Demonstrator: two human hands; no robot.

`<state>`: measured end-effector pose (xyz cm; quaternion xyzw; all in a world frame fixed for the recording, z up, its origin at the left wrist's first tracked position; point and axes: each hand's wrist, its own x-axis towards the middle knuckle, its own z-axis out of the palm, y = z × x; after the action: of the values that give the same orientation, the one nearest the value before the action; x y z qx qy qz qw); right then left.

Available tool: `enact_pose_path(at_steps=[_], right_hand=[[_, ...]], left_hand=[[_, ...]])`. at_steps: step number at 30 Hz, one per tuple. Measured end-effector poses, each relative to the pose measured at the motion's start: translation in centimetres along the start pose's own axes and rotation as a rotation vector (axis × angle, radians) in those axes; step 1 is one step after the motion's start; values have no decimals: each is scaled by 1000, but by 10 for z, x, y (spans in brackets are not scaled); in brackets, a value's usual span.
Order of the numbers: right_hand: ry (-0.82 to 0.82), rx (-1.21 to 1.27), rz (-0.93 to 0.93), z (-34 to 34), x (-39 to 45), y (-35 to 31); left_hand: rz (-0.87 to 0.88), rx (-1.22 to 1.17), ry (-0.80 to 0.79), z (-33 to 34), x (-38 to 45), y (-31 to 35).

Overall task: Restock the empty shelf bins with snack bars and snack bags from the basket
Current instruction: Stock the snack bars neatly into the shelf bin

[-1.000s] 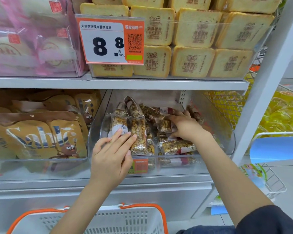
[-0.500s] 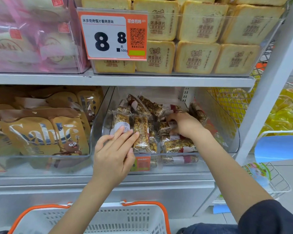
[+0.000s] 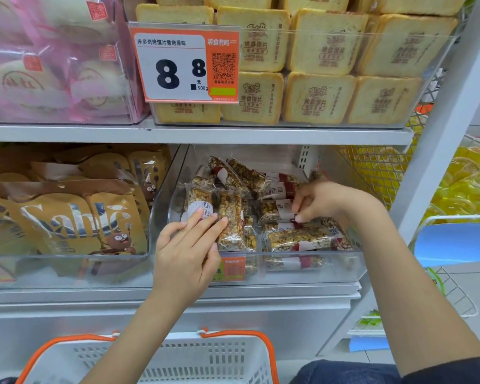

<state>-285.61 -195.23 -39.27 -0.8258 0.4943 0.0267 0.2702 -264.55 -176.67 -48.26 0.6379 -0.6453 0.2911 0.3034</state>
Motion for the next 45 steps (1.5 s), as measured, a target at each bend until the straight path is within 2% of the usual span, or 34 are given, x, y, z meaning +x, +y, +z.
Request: enact_pose_path(at_steps=[2,3,5,7,11,13,16,19,23,25,27,29,31,33,35,37,39,42,45], right_hand=[[-185,-179,70,3,-12,3],[-224,-244,97,8,-14,5],[-179,-244,83,18,-19,11],[-87,-142,-1,21,-24,20],[47,238,-95,13,-35,24],[100,389,-53,12,-37,19],[39,529,64,20,-36,17],[129,322,133,27,-32,21],[250,-169,40,24,-28,16],[161,-305,-32,25,-25,8],[30,-280,-50,33,-18,4],[10,-264,-55,39,-14,5],[105,-179,-94,34,-15,3],[303,134,-98,22,-23,-2],[540,341,-37,12,-26,-4],[629,385,55,14,-27,-3],[551,383,131,24,-27,2],[288,200,197,30,-25,12],[98,-70,10,28,-24,20]], left_hand=[[1,-3,10,0,0,0],[2,-4,14,0,0,0],[8,-4,20,0,0,0],[12,-3,21,0,0,0],[14,0,32,1,0,0],[17,3,35,1,0,0],[15,0,34,1,0,0],[13,0,35,2,0,0],[11,-3,38,2,-1,-1],[8,-7,34,2,0,-1],[8,-8,31,2,0,-1],[8,-7,27,2,-1,-1],[6,-9,27,2,-1,-2],[2,-7,26,2,-1,-2],[0,-8,28,2,-1,-1],[4,-9,33,2,0,-1],[12,-11,42,2,0,-1],[12,-23,54,2,0,-1],[9,-26,50,2,0,-2]])
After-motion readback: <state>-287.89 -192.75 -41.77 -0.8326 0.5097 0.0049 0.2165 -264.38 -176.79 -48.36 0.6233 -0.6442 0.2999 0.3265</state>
